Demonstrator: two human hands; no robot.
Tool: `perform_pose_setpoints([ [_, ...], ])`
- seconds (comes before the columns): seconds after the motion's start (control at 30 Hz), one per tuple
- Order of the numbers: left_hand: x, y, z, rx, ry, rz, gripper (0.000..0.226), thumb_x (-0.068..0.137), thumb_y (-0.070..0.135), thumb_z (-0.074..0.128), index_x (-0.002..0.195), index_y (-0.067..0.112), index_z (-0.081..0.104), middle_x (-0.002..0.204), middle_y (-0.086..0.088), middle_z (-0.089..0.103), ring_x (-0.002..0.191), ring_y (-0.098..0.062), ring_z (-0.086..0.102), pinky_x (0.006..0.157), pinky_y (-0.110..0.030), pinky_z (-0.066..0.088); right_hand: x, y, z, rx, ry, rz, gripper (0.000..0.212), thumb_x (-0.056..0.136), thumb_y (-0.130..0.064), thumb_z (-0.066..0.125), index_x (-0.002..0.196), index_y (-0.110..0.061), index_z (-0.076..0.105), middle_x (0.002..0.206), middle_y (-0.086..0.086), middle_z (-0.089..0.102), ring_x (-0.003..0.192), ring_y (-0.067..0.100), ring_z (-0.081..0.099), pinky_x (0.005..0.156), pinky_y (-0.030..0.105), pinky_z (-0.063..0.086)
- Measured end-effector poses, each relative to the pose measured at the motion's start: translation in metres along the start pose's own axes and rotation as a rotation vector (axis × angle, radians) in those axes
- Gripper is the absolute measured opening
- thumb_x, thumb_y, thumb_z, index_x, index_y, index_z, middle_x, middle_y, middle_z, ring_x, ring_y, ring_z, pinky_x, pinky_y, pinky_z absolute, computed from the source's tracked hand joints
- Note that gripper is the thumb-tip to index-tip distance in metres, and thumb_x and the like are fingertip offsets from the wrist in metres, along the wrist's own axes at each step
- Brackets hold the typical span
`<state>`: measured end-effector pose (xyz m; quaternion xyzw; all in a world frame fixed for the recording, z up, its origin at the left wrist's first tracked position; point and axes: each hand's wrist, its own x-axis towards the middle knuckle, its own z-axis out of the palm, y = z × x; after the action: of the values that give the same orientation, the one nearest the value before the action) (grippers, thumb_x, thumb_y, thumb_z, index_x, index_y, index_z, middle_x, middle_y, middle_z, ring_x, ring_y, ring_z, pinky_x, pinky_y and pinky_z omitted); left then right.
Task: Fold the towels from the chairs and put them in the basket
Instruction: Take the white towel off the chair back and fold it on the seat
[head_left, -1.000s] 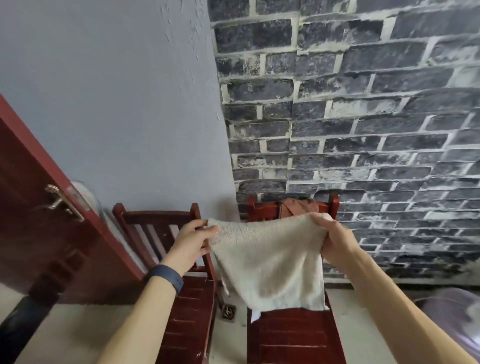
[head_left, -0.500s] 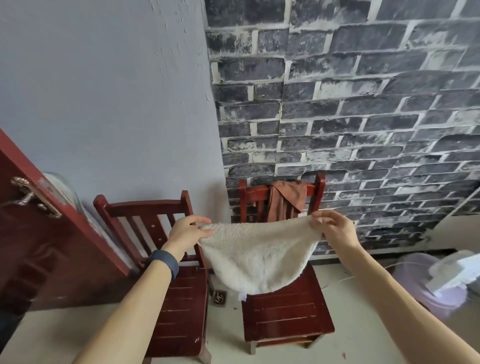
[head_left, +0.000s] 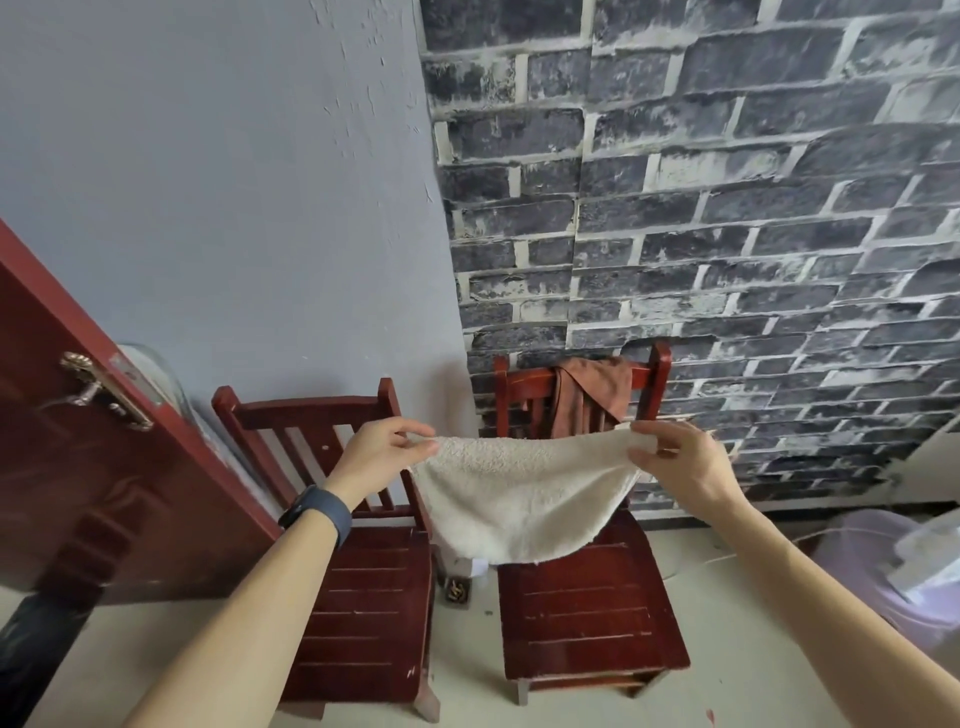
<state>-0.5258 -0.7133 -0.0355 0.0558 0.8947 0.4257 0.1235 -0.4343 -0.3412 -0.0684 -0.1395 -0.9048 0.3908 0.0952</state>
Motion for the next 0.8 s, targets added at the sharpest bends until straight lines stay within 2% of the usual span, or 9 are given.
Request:
perform_pose_setpoints([
  [0.07, -0.004, 0.000, 0.008, -0.022, -0.092, -0.006, 0.027, 0.078, 0.035, 0.082, 0.103, 0.038, 0.073, 0.100, 0.020, 0.066, 0.101, 0.002, 0.058, 0.083, -0.014, 0.041, -0.005, 0.012, 0.002, -0.093, -0.022, -0.048, 0.028, 0.089, -0.016, 0.072, 0.116, -0.024, 0.075, 0.107, -0.002, 0.065, 0.090, 0.021, 0.066, 0.085, 0.028, 0.051],
  [0.17, -0.016, -0.014, 0.039, 0.290, -0.087, 0.049, 0.030, 0.080, 0.028, 0.081, 0.109, 0.029, 0.076, 0.099, 0.017, 0.067, 0.097, -0.003, 0.060, 0.087, -0.019, 0.042, -0.017, 0.043, 0.004, -0.253, 0.009, -0.122, 0.024, 0.091, -0.010, 0.069, 0.114, -0.016, 0.076, 0.107, 0.007, 0.068, 0.093, 0.029, 0.067, 0.086, 0.034, 0.052],
  [0.27, -0.031, -0.041, 0.083, 0.529, -0.014, 0.122, 0.016, 0.089, 0.033, 0.070, 0.100, 0.025, 0.078, 0.087, 0.004, 0.068, 0.094, -0.017, 0.064, 0.075, -0.026, 0.042, -0.043, 0.085, 0.009, -0.350, -0.005, -0.125, 0.020, 0.091, -0.011, 0.070, 0.110, -0.011, 0.077, 0.104, 0.010, 0.071, 0.091, 0.031, 0.069, 0.080, 0.034, 0.053],
  [0.3, -0.038, -0.051, 0.098, 0.570, -0.022, 0.132, 0.018, 0.092, 0.035, 0.065, 0.099, 0.025, 0.078, 0.085, 0.001, 0.065, 0.094, -0.021, 0.062, 0.073, -0.028, 0.041, -0.055, 0.101, 0.011, -0.368, -0.034, -0.118, 0.017, 0.091, -0.012, 0.070, 0.107, -0.011, 0.077, 0.101, 0.009, 0.072, 0.088, 0.031, 0.069, 0.076, 0.033, 0.053],
  [0.4, -0.062, -0.083, 0.141, 0.740, -0.144, 0.110, 0.022, 0.100, 0.034, 0.052, 0.102, 0.030, 0.073, 0.098, 0.002, 0.064, 0.099, -0.021, 0.057, 0.083, -0.035, 0.048, -0.091, 0.150, 0.015, -0.417, -0.216, -0.038, 0.018, 0.098, -0.025, 0.060, 0.104, -0.016, 0.073, 0.096, 0.003, 0.068, 0.082, 0.029, 0.068, 0.066, 0.035, 0.052],
  [0.47, -0.076, -0.104, 0.164, 0.845, -0.209, 0.094, 0.020, 0.102, 0.032, 0.048, 0.101, 0.030, 0.068, 0.098, 0.008, 0.060, 0.098, -0.017, 0.055, 0.077, -0.032, 0.046, -0.110, 0.179, 0.017, -0.446, -0.351, 0.017, 0.022, 0.100, -0.034, 0.051, 0.105, -0.020, 0.068, 0.096, 0.000, 0.064, 0.083, 0.030, 0.066, 0.065, 0.038, 0.052],
  [0.57, -0.088, -0.112, 0.188, 0.825, -0.271, 0.031, 0.021, 0.103, 0.036, 0.042, 0.108, 0.035, 0.062, 0.101, 0.008, 0.061, 0.098, -0.017, 0.056, 0.075, -0.034, 0.046, -0.120, 0.205, 0.015, -0.468, -0.451, 0.060, 0.027, 0.100, -0.041, 0.046, 0.105, -0.022, 0.064, 0.094, -0.001, 0.063, 0.084, 0.030, 0.065, 0.067, 0.041, 0.053],
  [0.67, -0.083, -0.103, 0.203, 0.754, -0.229, -0.041, 0.026, 0.104, 0.043, 0.036, 0.104, 0.033, 0.059, 0.095, 0.008, 0.067, 0.089, -0.019, 0.063, 0.068, -0.035, 0.051, -0.110, 0.213, 0.015, -0.474, -0.421, 0.088, 0.027, 0.101, -0.041, 0.045, 0.106, -0.023, 0.064, 0.094, -0.001, 0.066, 0.082, 0.029, 0.066, 0.065, 0.040, 0.054],
  [0.8, -0.048, -0.100, 0.221, 0.597, -0.159, -0.228, 0.029, 0.100, 0.050, 0.041, 0.093, 0.029, 0.060, 0.080, 0.006, 0.069, 0.075, -0.021, 0.066, 0.061, -0.032, 0.054, -0.077, 0.221, 0.029, -0.476, -0.360, 0.179, 0.021, 0.101, -0.037, 0.047, 0.108, -0.025, 0.063, 0.093, 0.002, 0.072, 0.082, 0.035, 0.067, 0.062, 0.039, 0.053],
])
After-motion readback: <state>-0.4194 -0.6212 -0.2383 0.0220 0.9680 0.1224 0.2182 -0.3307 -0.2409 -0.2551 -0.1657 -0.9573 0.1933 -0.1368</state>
